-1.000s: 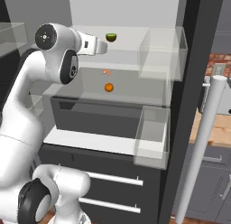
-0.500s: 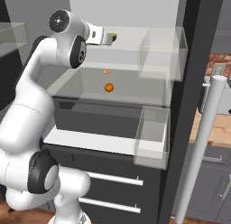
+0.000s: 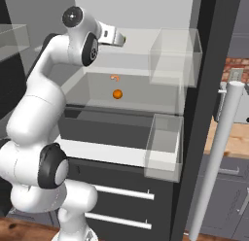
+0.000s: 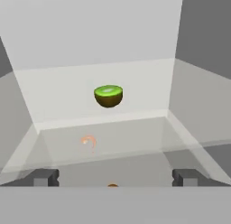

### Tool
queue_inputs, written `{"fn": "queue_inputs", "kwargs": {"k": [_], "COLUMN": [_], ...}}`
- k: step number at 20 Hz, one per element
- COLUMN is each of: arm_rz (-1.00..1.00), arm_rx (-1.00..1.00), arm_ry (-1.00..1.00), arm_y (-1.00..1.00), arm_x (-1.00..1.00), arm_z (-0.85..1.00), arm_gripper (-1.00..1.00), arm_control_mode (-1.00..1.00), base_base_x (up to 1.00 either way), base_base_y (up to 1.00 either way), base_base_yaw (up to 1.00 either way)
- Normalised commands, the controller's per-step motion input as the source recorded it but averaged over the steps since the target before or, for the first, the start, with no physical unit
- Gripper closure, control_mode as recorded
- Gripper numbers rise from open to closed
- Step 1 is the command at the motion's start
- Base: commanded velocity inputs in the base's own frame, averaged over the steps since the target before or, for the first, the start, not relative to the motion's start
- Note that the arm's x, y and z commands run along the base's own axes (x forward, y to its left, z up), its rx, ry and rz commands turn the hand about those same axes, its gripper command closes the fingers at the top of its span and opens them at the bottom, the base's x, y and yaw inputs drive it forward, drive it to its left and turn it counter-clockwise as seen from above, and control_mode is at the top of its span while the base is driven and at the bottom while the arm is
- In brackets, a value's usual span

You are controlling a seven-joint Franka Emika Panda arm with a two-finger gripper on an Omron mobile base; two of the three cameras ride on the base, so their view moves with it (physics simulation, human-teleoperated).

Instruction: Pick up the tangerine and kiwi from the fridge and place one fruit on each plate on the dining counter.

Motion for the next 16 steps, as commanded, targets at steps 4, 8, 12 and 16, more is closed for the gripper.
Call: {"fn": "queue_inputs", "kwargs": {"k": [4, 8, 12, 16], "arm_rz": [0.0, 0.02, 0.0, 0.02], "arm_rx": [0.0, 0.0, 0.0, 0.0], "arm_ry": [0.05, 0.15, 0.14, 0.05], "arm_y": [-0.03, 0.0, -0.07, -0.1], "arm_x": [0.46, 0.46, 0.5, 0.54], "arm_z": [-0.03, 0.0, 0.0, 0.0], "arm_gripper": [-1.0, -1.0, -1.0, -1.0], "arm_control_mode": [-1.0, -1.0, -1.0, -1.0], "base_base_x": [0.0, 0.0, 0.0, 0.0], "base_base_y": [0.0, 0.0, 0.0, 0.0], "base_base_yaw": [0.0, 0.0, 0.0, 0.0]}}
